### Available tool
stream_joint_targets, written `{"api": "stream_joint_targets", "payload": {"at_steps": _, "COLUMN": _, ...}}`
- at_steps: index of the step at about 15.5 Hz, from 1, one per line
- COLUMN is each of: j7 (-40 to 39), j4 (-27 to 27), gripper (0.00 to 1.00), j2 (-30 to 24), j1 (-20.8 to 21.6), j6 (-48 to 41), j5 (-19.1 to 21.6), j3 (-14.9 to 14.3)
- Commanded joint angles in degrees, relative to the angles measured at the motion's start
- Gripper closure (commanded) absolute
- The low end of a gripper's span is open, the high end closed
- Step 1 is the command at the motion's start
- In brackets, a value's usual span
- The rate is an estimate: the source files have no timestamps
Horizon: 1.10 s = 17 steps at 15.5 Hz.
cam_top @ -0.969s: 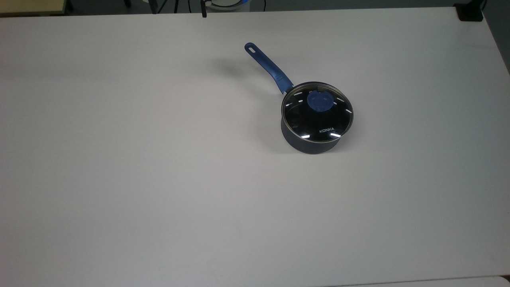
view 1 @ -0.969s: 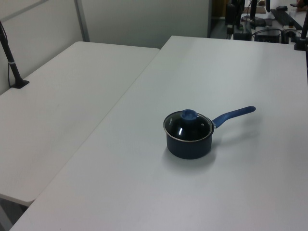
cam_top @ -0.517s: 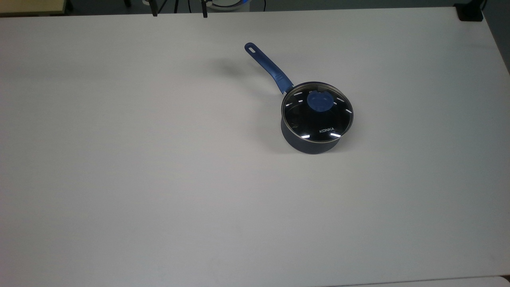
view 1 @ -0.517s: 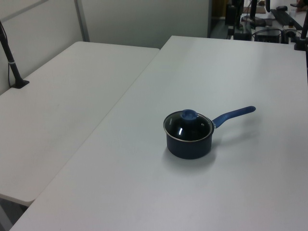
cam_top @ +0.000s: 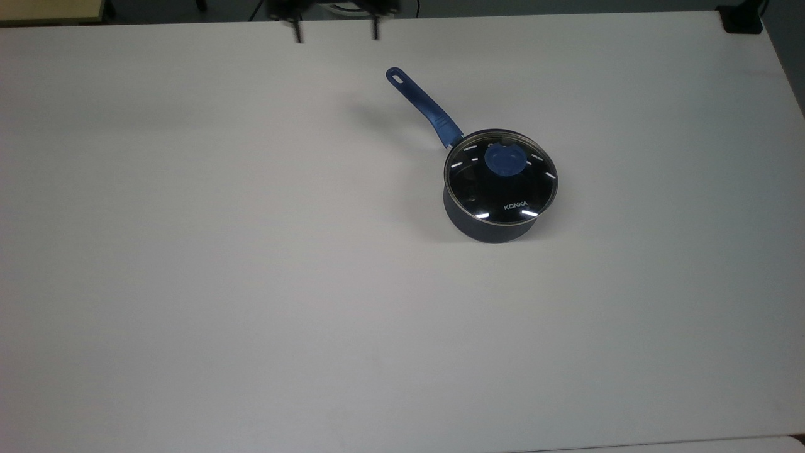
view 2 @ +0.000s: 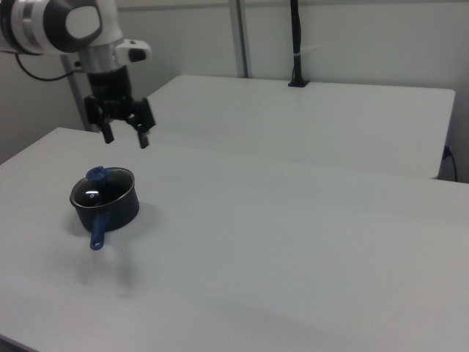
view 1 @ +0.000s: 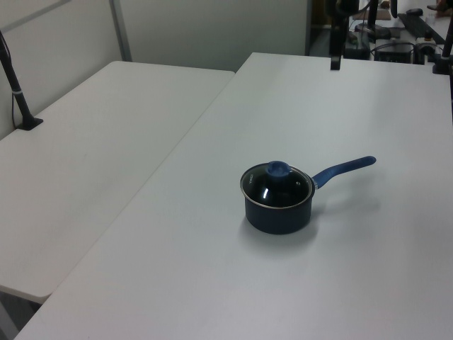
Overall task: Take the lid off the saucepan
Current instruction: 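Move the open gripper over the saucepan and lower it to the blue lid knob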
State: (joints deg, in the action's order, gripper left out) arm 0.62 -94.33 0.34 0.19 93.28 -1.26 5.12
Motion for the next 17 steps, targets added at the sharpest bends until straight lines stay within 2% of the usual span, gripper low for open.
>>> {"api": "stream_joint_targets", "payload": {"at_steps": 1, "j7": 17.08, "j4": -0.60, "gripper": 0.00, "j2": 2.38, "j1": 0.15, "j6": 5.67, "j5": 0.99, "j3": 4.80}}
{"api": "stream_joint_targets", "payload": {"at_steps": 4, "j7": 29.04, "j4": 0.19, "gripper": 0.00, "j2": 6.42, "j1": 2.00, "j6": 11.20, "j5": 1.78, "j3": 7.96}}
{"api": "stream_joint_targets", "payload": {"at_steps": 6, "j7": 35.56, "j4": 0.37, "gripper": 0.00, "j2": 8.36, "j1": 3.58, "j6": 15.33, "j5": 0.82, "j3": 9.55}}
{"api": "stream_joint_targets", "payload": {"at_steps": 8, "j7": 36.11, "j4": 0.72, "gripper": 0.00, "j2": 10.72, "j1": 6.03, "j6": 17.54, "j5": 0.30, "j3": 9.64}}
{"api": "stream_joint_targets", "payload": {"at_steps": 11, "j7": 36.11, "j4": 3.09, "gripper": 0.00, "j2": 16.61, "j1": 10.08, "j6": 18.34, "j5": -6.19, "j3": 9.64}}
{"api": "stream_joint_targets", "payload": {"at_steps": 14, "j7": 36.38, "j4": 4.06, "gripper": 0.00, "j2": 19.96, "j1": 10.88, "j6": 22.90, "j5": -7.35, "j3": 9.64}}
{"api": "stream_joint_targets", "payload": {"at_steps": 17, "j7": 36.47, "j4": 4.24, "gripper": 0.00, "j2": 22.07, "j1": 12.46, "j6": 23.44, "j5": -8.14, "j3": 9.64}}
